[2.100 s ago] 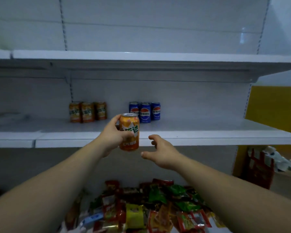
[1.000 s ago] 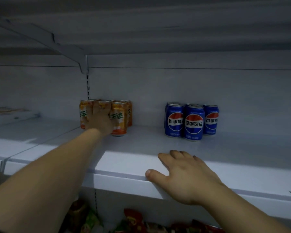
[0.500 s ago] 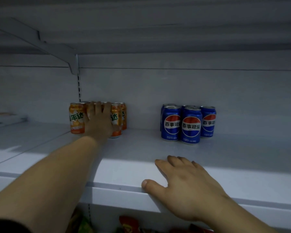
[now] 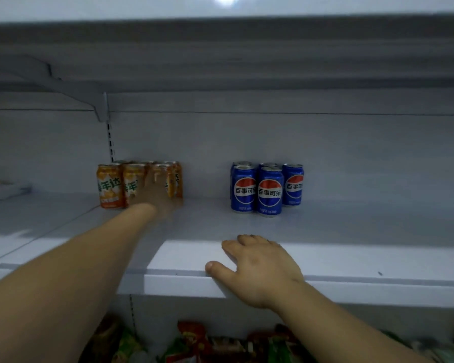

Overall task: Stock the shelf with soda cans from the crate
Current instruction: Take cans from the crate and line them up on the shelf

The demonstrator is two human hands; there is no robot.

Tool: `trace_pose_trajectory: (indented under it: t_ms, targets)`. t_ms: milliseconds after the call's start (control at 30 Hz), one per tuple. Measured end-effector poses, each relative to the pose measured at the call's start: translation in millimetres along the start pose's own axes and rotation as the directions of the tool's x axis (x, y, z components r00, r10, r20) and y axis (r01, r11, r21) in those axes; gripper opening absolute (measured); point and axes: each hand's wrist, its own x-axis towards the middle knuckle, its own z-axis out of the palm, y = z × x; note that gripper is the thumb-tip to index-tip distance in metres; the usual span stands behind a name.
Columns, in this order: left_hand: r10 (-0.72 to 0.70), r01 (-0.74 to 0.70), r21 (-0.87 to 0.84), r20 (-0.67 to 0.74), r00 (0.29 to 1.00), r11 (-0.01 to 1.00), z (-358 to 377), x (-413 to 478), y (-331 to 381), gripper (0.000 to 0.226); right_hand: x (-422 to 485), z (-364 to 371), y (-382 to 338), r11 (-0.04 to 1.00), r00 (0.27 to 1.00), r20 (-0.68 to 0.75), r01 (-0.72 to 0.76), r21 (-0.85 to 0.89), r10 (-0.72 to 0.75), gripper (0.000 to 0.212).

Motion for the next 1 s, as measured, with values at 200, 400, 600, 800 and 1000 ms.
trace_pose_trajectory:
  t_ms: [200, 400, 600, 800, 1000]
  targets:
    - [0.221, -0.16, -0.223, 0.281, 0.934, 0.962, -33, -116, 96, 0.077, -96, 12, 21, 0.984, 0.994, 0.001, -0.111, -0.141, 0.113, 0.073]
    - [0.553, -0.41, -0.403, 0.357, 0.753, 0.818, -38, -267, 203, 0.075, -267, 0, 82, 0.869, 0.871, 0.073, -0.472, -0.149, 0.486, 0.063]
    - [0.701, -0.512, -0.479, 0.461, 0.545, 0.713, -9, -412, 288, 0.076, -429, -7, 124, 0.686, 0.679, 0.096, -0.718, -0.12, 0.727, 0.058]
    - [0.764, -0.558, -0.539, 0.558, 0.325, 0.631, 35, -501, 362, 0.073, -539, 12, 158, 0.484, 0.47, 0.152, -0.872, -0.069, 0.869, 0.058]
    - [0.749, -0.617, -0.534, 0.647, 0.142, 0.578, 110, -549, 419, 0.066, -607, 55, 209, 0.301, 0.283, 0.243, -0.953, -0.038, 0.928, 0.062]
